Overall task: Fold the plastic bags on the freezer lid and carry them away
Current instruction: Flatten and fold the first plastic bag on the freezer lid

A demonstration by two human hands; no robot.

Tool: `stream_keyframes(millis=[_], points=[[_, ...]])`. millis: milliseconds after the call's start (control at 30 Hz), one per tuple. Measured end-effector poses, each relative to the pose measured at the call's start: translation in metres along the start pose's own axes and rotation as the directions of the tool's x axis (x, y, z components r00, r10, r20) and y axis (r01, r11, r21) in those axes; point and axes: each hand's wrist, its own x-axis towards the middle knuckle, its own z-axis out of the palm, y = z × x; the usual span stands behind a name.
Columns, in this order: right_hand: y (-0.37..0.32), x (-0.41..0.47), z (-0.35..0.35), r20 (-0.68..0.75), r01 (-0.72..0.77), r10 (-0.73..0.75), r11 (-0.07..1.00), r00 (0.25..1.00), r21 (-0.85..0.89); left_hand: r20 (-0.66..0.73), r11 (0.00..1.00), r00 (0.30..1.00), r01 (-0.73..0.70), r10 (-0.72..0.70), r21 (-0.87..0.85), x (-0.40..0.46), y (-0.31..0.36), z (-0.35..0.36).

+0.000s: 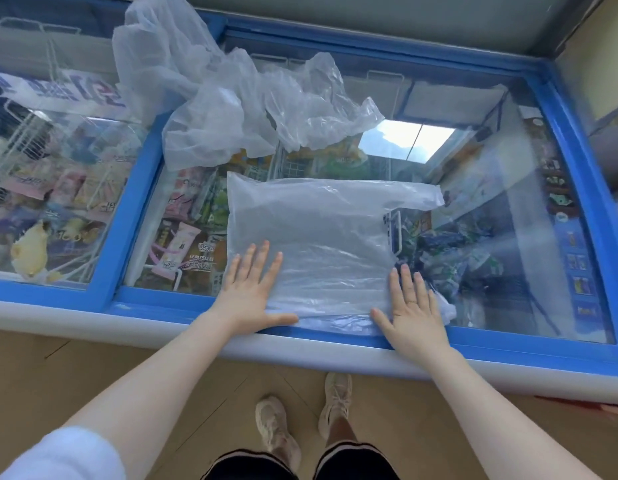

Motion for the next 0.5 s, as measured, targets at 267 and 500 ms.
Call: stream_keyframes(millis=[267,500], points=[[-0.087,0.056,-0.079,-0.647,0.388,-0.263,0.920,0.716,0.056,-0.590,0.992,0.808,-0.074,-0.002,-0.105,0.058,0.004,-0.057],[-0.118,0.147,-0.073,-0.254,0.486,-0.485,0.872,0.837,-0.062,-0.410,0.998,0.910,0.060,-0.058,-0.010,0.104,-0.019,-0.046]])
